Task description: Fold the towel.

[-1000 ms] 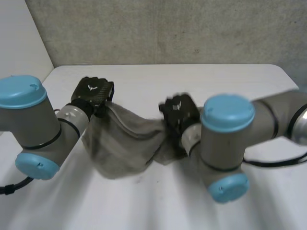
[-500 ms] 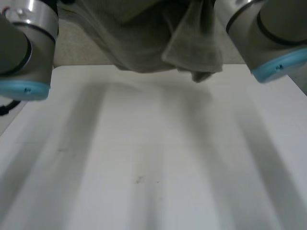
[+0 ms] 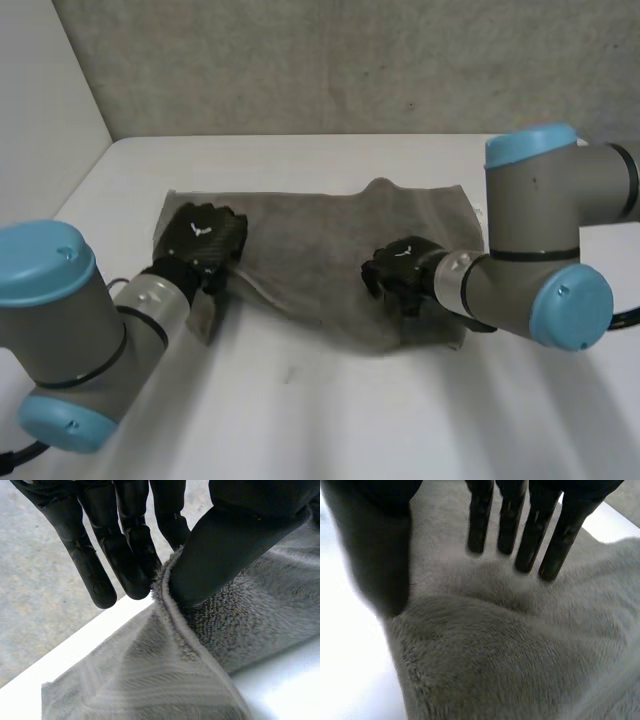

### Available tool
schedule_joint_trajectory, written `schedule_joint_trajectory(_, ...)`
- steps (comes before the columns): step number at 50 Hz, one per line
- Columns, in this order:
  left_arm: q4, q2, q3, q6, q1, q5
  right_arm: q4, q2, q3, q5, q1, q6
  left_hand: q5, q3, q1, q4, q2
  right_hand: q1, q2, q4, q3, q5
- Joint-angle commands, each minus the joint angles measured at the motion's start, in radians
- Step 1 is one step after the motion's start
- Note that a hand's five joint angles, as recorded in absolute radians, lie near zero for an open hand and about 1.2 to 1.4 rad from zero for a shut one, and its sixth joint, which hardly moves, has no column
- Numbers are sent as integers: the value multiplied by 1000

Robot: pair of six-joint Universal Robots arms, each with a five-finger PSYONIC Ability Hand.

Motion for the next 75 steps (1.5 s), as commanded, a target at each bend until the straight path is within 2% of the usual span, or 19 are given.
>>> schedule_joint_trajectory(1, 7, 23, -18, -2, -4, 8, -279, -157, 256, 64, -46, 185, 186, 179, 199, 177, 178, -287, -284, -293, -291, -261)
schedule_joint_trajectory(7, 10, 29, 1, -7, 8, 7, -439, -283, 480, 71, -67, 265, 186, 179, 199, 177, 178, -287, -284, -293, -291, -261)
schedule_joint_trajectory(19, 10, 43, 34, -7, 24, 5, -630, -354, 738, 72, -102, 274, 186, 179, 199, 177, 178, -287, -284, -293, -291, -261)
schedule_joint_trajectory(23, 10, 45, 44, -8, 36, 3, -668, -358, 786, 71, -115, 274, 186, 179, 199, 177, 178, -121, -119, -128, -126, -96)
schedule_joint_trajectory(32, 10, 45, 50, -8, 45, 0, -736, -358, 841, 71, -115, 274, 186, 179, 199, 177, 178, 52, 55, 46, 48, 78)
schedule_joint_trajectory(37, 10, 45, 50, -10, 45, 0, -827, -345, 860, 71, -115, 274, 186, 179, 199, 177, 178, 272, 274, 265, 268, 298)
schedule_joint_trajectory(40, 10, 45, 48, -10, 45, 0, -846, -331, 847, 71, -115, 270, 186, 179, 199, 177, 178, 299, 301, 292, 295, 324)
schedule_joint_trajectory(52, 10, 43, 44, -10, 47, -1, -843, -220, 748, 80, -116, 267, 186, 179, 199, 177, 178, 299, 301, 292, 295, 325)
schedule_joint_trajectory(58, 10, 43, 41, -10, 48, -3, -838, -208, 731, 78, -118, 267, 186, 179, 199, 177, 178, 322, 325, 316, 318, 348)
schedule_joint_trajectory(59, 9, 43, 41, -10, 51, -1, -837, -210, 729, 78, -124, 267, 186, 179, 199, 177, 178, 479, 482, 473, 475, 505)
schedule_joint_trajectory(60, 9, 43, 38, -10, 53, 0, -835, -219, 726, 80, -133, 268, 186, 179, 199, 177, 178, 748, 751, 742, 744, 774)
schedule_joint_trajectory(61, 9, 43, 38, -10, 53, 0, -835, -219, 726, 80, -133, 268, 186, 179, 199, 177, 178, 751, 753, 744, 747, 777)
schedule_joint_trajectory(62, 9, 43, 36, -8, 53, 3, -834, -231, 725, 81, -147, 268, 186, 179, 199, 177, 178, 933, 935, 927, 929, 959)
schedule_joint_trajectory(69, 6, 43, 33, -4, 51, 10, -814, -394, 686, 81, -204, 250, 186, 179, 199, 177, 178, 935, 937, 928, 931, 961)
schedule_joint_trajectory(71, 1, 46, 34, -1, 48, 11, -722, -494, 628, 69, -233, 230, 186, 179, 199, 177, 178, 935, 937, 928, 931, 961)
schedule_joint_trajectory(72, 1, 46, 34, -1, 48, 11, -722, -495, 628, 69, -233, 230, 186, 179, 199, 177, 178, 935, 937, 928, 931, 961)
schedule_joint_trajectory(74, -8, 57, 33, 8, 45, 14, -558, -556, 526, 45, -245, 202, 186, 179, 199, 177, 178, 935, 937, 928, 931, 961)
schedule_joint_trajectory(75, -8, 57, 33, 8, 45, 14, -558, -556, 525, 45, -245, 202, 186, 179, 199, 177, 178, 935, 937, 928, 931, 961)
